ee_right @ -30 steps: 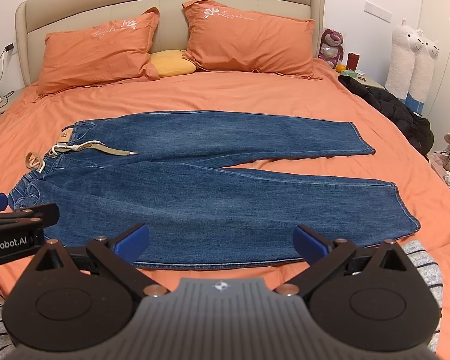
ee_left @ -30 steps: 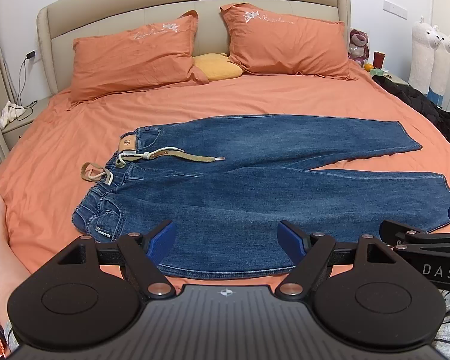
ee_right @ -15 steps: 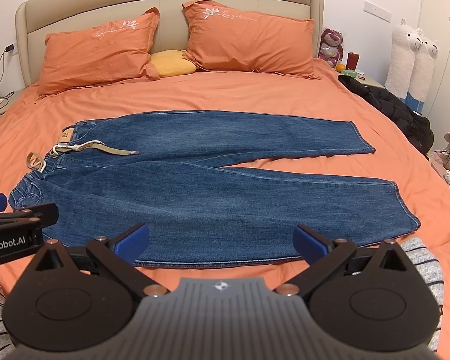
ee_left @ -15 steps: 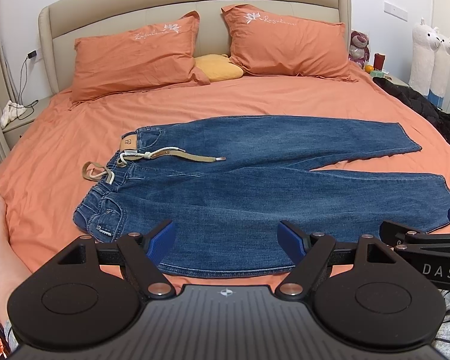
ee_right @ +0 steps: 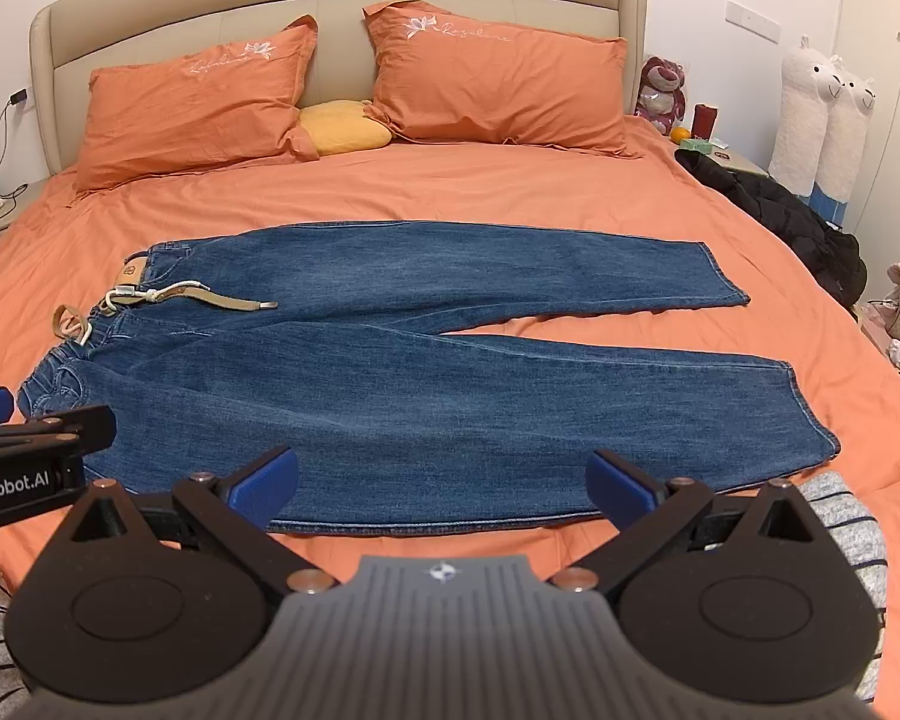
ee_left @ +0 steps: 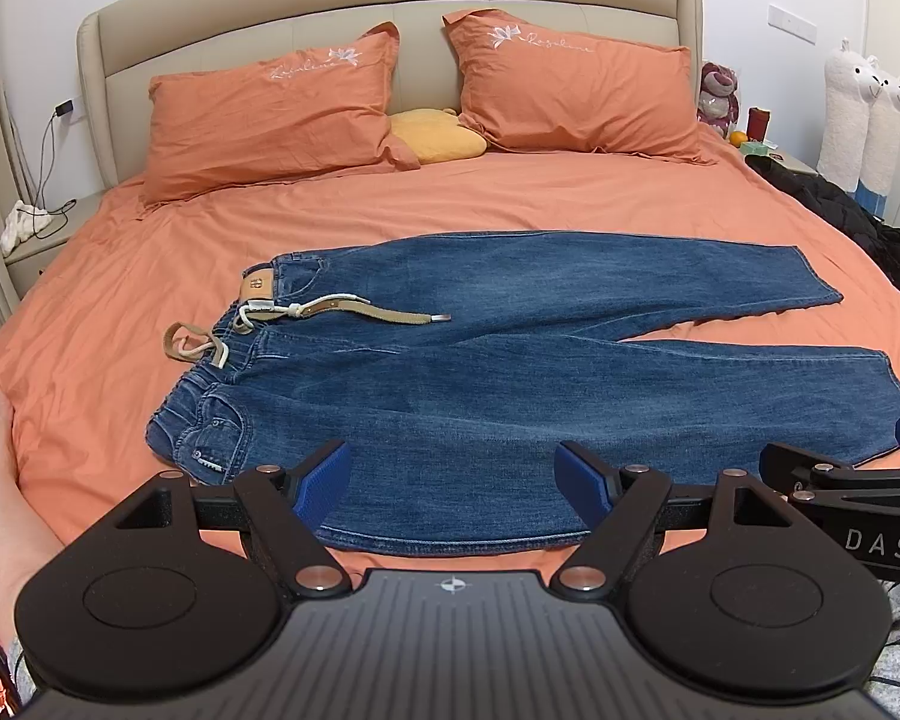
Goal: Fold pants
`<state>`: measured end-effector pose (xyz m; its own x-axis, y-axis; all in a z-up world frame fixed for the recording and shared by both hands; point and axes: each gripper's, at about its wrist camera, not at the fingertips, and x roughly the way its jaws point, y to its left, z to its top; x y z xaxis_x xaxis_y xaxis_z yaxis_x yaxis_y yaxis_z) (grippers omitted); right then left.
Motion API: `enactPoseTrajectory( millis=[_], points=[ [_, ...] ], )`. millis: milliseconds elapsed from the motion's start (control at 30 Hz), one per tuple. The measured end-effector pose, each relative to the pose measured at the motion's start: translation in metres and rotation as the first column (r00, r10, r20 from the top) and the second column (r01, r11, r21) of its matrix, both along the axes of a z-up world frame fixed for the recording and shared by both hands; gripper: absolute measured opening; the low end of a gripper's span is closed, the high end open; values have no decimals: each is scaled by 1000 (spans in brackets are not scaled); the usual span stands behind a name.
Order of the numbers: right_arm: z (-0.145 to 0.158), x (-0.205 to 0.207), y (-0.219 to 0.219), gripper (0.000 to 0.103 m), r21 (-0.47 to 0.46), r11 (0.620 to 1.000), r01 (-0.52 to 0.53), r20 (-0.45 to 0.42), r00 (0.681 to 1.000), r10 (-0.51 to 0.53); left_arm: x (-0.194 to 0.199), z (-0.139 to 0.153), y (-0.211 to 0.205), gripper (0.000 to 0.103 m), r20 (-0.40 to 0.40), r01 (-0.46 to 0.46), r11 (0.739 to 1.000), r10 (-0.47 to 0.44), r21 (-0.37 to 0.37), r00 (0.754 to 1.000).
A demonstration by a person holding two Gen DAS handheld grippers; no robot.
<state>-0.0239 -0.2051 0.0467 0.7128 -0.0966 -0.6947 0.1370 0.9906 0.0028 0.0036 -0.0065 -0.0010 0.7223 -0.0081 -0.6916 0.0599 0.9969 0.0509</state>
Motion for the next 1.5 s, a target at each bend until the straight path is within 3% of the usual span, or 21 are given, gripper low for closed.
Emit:
enactPoseTrajectory(
  millis=[833, 1067, 1200, 1333, 1433, 1500],
  points=[
    [-4, 0, -9, 98, 16, 1000, -9, 3, 1000, 9, 1, -7, 1, 90, -18, 16, 1000, -16, 10, 1000],
    [-4, 19, -62, 98, 138, 983, -122, 68, 991, 114, 21, 1, 35, 83, 17, 162, 984, -163, 75, 986],
    [-5, 37, -108, 98, 140, 985, -101, 74, 993, 91, 42, -4, 58, 81, -7, 274, 949, -276, 154, 961],
    [-9, 58, -155, 97, 83, 995, -57, 11, 998, 56, 65, -27, 79, 80, -103, 423, 875, -410, 237, 906],
    [-19, 72, -192, 82, 42, 999, -29, -32, 999, 31, 77, -58, 90, 80, -213, 517, 801, -472, 302, 855],
    [-28, 81, -220, 66, 42, 999, -1, -74, 997, 5, 84, -82, 97, 79, -295, 570, 750, -491, 334, 819]
  ],
)
